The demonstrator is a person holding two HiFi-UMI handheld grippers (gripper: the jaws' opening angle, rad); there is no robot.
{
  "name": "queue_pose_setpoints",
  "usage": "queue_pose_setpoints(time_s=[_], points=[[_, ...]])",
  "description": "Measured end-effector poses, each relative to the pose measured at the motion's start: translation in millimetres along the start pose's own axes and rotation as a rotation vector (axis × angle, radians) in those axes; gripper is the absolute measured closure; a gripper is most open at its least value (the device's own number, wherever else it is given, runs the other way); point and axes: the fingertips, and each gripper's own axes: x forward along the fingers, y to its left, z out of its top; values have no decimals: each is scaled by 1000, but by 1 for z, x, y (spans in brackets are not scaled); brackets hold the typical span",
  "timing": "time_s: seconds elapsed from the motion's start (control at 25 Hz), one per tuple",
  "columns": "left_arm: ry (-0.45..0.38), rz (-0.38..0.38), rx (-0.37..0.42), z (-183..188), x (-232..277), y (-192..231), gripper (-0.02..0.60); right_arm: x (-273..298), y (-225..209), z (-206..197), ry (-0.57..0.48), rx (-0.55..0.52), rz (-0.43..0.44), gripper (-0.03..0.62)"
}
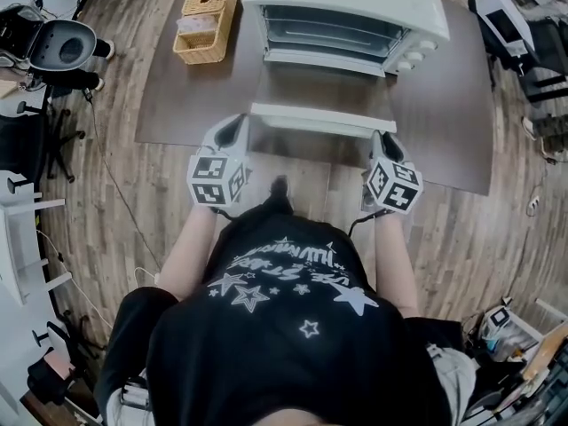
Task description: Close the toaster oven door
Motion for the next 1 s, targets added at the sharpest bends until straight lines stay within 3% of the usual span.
queue_pose_setpoints(time_s=[1.0], points=[[-83,-39,0,46,29,23,571,-9,4,110,-209,5,-48,516]])
